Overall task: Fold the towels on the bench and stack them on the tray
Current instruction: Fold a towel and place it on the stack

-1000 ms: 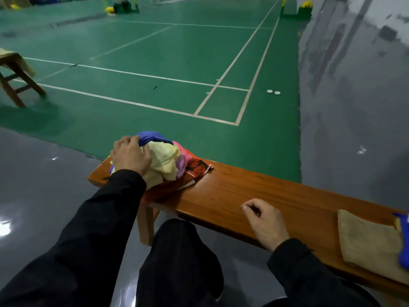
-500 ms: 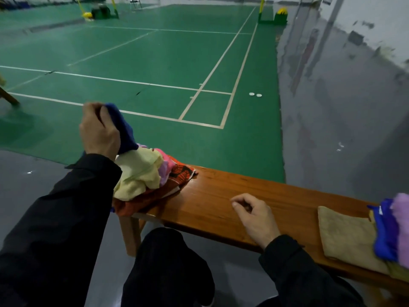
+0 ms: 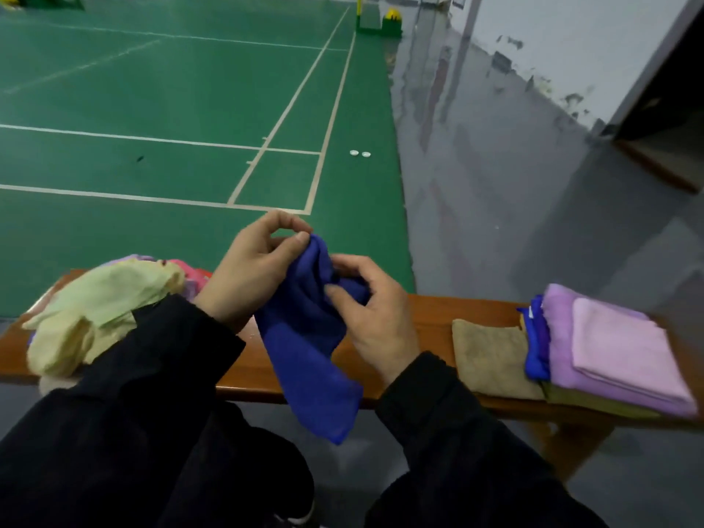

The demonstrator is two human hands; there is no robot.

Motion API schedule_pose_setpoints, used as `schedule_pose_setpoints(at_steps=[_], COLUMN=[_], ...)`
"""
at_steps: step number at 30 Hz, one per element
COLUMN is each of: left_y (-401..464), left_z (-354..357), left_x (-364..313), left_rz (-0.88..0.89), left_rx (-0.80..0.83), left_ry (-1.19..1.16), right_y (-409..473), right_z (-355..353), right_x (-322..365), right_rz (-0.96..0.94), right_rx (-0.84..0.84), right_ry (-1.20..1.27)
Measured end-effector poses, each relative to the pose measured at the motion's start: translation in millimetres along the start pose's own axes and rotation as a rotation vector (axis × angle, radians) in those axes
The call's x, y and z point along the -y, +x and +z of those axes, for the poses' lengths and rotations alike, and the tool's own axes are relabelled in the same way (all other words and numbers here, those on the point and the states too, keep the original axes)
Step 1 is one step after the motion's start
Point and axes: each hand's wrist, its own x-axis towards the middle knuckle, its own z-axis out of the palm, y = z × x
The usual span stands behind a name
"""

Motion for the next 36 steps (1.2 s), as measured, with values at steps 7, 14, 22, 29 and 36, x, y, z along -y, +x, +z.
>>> schedule_pose_setpoints(at_steps=[7, 14, 22, 29, 36], left_y=[4.5, -55.8, -64.7, -49.3, -27.5], left_z=[11.0, 59.7, 94.9, 97.2, 56.5], left_x=[23.6, 36.5, 43.8, 64.7, 43.4], left_rz=[-0.082, 0.493, 0.304, 0.291, 0.393], left_rx=[-0.059, -0.066, 0.047, -0.222, -0.170], left_ry=[0.124, 0.633, 0.396, 0.417, 0.548], right_y=[9.2, 11.4, 6.5, 3.4, 22.9], right_z=[-49.4, -33.1, -47.8, -69.4, -88.2], right_x=[6.5, 20.2, 11.1, 6.0, -20.3], right_rz=[0.323, 0.402, 0.389, 0.076, -0.250], right_rx=[-0.134, -0.143, -0.065, -0.044, 0.077], right_ry=[0.656, 0.869, 0.852, 0.293, -1.045])
